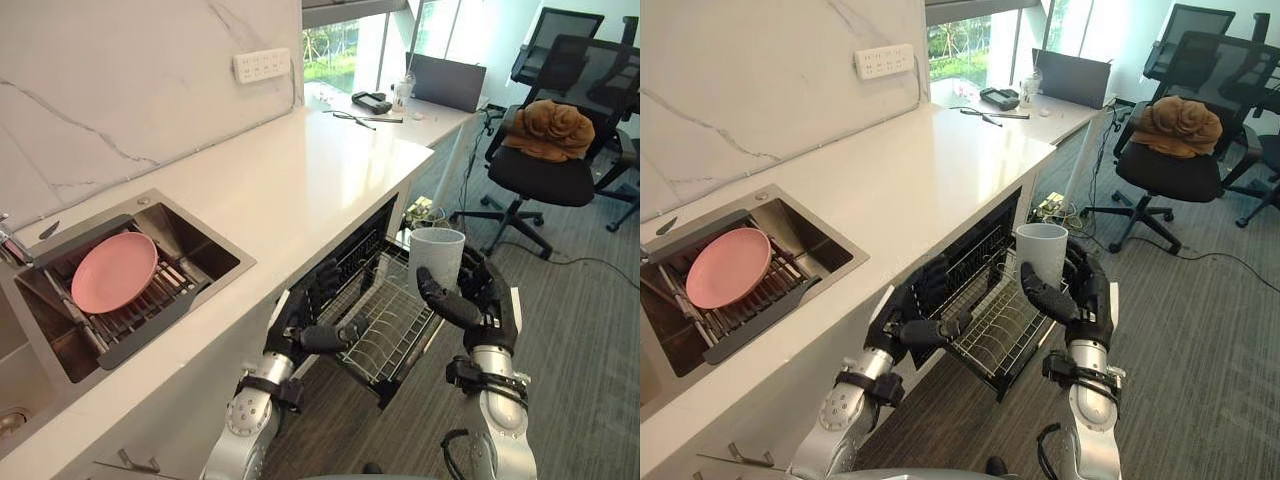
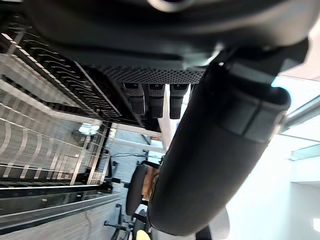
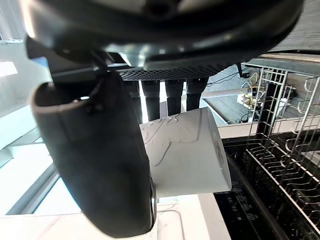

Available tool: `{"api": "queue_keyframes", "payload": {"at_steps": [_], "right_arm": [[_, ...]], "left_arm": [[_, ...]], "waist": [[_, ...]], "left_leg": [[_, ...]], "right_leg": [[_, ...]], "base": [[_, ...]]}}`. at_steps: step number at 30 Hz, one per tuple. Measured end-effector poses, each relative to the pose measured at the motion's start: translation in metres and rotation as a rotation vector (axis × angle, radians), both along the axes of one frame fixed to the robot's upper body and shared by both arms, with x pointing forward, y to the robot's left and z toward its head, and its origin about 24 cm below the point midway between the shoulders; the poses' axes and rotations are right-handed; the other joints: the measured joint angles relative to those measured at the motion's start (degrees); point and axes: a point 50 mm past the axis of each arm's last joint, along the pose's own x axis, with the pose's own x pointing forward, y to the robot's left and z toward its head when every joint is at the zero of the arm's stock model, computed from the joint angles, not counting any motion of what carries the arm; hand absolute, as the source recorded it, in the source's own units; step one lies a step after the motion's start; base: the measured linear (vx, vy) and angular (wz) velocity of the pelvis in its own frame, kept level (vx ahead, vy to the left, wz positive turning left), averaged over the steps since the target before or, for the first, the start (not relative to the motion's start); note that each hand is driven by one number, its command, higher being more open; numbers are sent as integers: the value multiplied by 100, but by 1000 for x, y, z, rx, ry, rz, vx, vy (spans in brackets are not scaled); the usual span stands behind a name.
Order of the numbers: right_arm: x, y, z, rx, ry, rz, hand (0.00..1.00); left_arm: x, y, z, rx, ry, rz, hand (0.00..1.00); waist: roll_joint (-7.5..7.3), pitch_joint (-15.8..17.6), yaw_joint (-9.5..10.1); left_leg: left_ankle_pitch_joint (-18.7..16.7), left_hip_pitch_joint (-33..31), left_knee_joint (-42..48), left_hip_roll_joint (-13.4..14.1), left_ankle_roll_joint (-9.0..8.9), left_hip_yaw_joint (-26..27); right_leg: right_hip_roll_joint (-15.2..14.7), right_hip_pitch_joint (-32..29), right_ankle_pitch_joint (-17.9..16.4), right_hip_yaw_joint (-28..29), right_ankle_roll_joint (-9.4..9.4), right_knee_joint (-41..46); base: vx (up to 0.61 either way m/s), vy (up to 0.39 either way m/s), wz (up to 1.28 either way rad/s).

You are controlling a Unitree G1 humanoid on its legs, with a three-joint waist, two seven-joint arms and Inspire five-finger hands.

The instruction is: Walk over to the sink, pick up the cup, carry it to the dishwasher, place the cup inside the dishwasher, then close the dishwasher door

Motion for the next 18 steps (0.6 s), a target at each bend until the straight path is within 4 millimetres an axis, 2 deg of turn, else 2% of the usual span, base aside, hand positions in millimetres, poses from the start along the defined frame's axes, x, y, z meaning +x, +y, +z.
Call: {"api": "queue_keyframes", "payload": {"at_steps": [10, 14, 18], "right_arm": [[-4, -14, -15, -75, 94, -5, 30], [-3, -17, -26, -106, 150, 12, 30], [-3, -24, -34, -138, 205, 20, 30]], "left_arm": [[-29, 41, -57, 141, 267, 123, 90], [-52, 59, -90, 234, 437, 153, 90], [-71, 74, -109, 292, 560, 201, 90]], "waist": [[-13, 130, 31], [14, 154, 35], [48, 226, 35]], "left_leg": [[43, -40, -82, -15, -2, -91], [206, 37, -383, -32, -26, -187], [318, 64, -574, -72, -21, -310]], "right_leg": [[-21, -15, -23, -155, -6, -12], [-23, -21, -18, -602, -9, -11], [-48, -12, -15, -921, -11, 9]], "base": [[0, -3, 4], [9, -43, 12], [3, -35, 17]]}}
